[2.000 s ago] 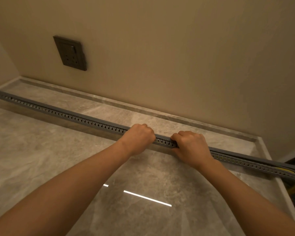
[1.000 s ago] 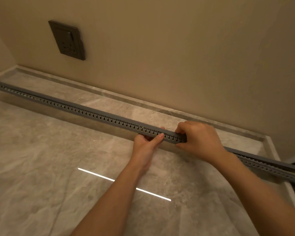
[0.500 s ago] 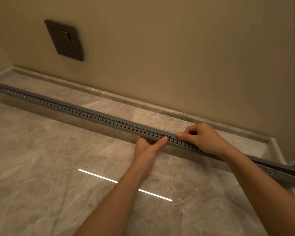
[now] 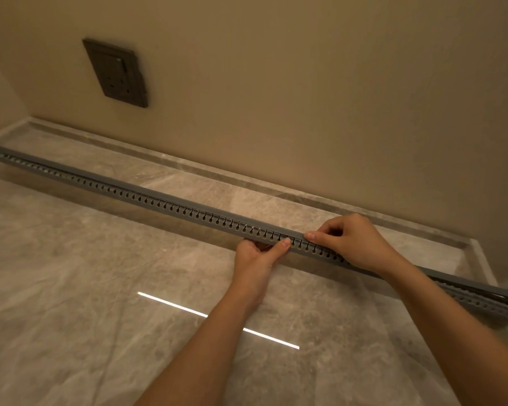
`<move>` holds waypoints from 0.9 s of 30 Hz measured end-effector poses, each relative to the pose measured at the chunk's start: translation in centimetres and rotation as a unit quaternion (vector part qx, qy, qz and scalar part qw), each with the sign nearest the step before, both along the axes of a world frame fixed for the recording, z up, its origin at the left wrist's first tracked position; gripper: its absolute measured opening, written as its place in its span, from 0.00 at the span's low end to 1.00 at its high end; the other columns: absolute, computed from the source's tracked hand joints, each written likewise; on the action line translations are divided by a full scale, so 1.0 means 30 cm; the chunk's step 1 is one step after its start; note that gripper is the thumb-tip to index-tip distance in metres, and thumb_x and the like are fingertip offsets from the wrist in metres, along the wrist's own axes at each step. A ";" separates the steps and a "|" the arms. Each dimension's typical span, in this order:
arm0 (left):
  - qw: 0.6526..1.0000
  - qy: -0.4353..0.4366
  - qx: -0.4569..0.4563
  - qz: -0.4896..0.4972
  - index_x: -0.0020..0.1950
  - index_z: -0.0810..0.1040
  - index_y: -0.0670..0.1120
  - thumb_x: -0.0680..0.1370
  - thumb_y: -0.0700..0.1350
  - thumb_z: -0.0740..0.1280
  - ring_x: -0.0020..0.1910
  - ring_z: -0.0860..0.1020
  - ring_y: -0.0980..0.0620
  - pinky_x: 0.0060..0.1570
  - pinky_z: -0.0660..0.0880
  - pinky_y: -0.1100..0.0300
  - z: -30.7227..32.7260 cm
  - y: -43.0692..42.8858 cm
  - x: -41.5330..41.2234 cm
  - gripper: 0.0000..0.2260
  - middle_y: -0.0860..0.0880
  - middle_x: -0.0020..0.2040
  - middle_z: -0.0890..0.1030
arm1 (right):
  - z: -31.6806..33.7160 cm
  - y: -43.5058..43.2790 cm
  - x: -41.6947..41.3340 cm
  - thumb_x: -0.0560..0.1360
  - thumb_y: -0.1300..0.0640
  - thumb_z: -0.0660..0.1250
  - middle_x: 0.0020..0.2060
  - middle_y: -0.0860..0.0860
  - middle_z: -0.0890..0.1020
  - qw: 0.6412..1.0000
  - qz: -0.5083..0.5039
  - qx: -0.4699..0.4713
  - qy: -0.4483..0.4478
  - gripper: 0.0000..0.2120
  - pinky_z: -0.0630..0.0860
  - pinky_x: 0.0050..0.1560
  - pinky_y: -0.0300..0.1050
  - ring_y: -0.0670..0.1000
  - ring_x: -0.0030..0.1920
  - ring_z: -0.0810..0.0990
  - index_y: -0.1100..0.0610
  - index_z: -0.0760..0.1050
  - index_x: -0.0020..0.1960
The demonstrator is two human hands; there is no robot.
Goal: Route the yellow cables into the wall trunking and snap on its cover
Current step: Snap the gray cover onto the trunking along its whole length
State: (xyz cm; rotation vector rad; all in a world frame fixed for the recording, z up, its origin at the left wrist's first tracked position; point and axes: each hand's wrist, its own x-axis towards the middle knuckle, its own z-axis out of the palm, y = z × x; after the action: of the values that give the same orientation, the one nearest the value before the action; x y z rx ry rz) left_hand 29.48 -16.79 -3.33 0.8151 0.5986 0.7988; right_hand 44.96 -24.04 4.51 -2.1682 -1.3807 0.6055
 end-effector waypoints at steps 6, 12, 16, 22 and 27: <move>1.000 0.001 0.010 0.007 0.45 0.81 0.43 0.71 0.35 0.72 0.49 0.83 0.47 0.49 0.79 0.58 -0.003 -0.004 0.000 0.06 0.45 0.44 0.85 | 0.013 -0.008 -0.008 0.63 0.34 0.66 0.31 0.48 0.84 1.000 0.006 0.008 0.000 0.20 0.73 0.33 0.40 0.47 0.33 0.80 0.50 0.83 0.37; 1.000 0.022 0.012 0.010 0.49 0.80 0.38 0.71 0.35 0.72 0.49 0.83 0.45 0.51 0.79 0.55 -0.011 0.001 0.005 0.07 0.42 0.45 0.84 | 0.013 -0.033 -0.045 0.71 0.40 0.66 0.34 0.45 0.81 0.992 0.035 -0.026 -0.121 0.13 0.72 0.34 0.40 0.42 0.35 0.77 0.49 0.82 0.44; 1.000 0.022 0.013 0.017 0.50 0.79 0.35 0.71 0.34 0.71 0.47 0.83 0.48 0.46 0.79 0.61 -0.006 0.000 0.010 0.08 0.43 0.43 0.83 | 0.003 -0.070 -0.110 0.70 0.41 0.67 0.41 0.46 0.79 0.955 0.054 -0.030 -0.291 0.15 0.71 0.37 0.42 0.47 0.41 0.75 0.49 0.76 0.51; 0.998 0.046 0.021 0.023 0.49 0.79 0.35 0.71 0.35 0.72 0.46 0.83 0.49 0.48 0.79 0.60 -0.003 -0.004 0.011 0.09 0.42 0.44 0.83 | -0.008 -0.060 -0.154 0.76 0.51 0.60 0.49 0.49 0.81 0.917 0.046 -0.035 -0.394 0.11 0.64 0.38 0.44 0.53 0.48 0.78 0.53 0.73 0.56; 0.998 0.052 0.027 0.034 0.50 0.79 0.37 0.71 0.36 0.72 0.47 0.83 0.50 0.48 0.80 0.61 -0.001 -0.008 0.013 0.09 0.43 0.45 0.83 | 0.001 -0.064 -0.158 0.74 0.55 0.65 0.41 0.52 0.83 0.899 0.084 -0.010 -0.429 0.07 0.63 0.33 0.44 0.56 0.39 0.80 0.57 0.75 0.50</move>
State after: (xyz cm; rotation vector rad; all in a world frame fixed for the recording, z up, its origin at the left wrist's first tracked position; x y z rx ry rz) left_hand 29.87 -17.02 -3.37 0.8932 0.7029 0.8400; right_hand 40.23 -25.96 4.53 -2.4531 -1.9941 -0.3680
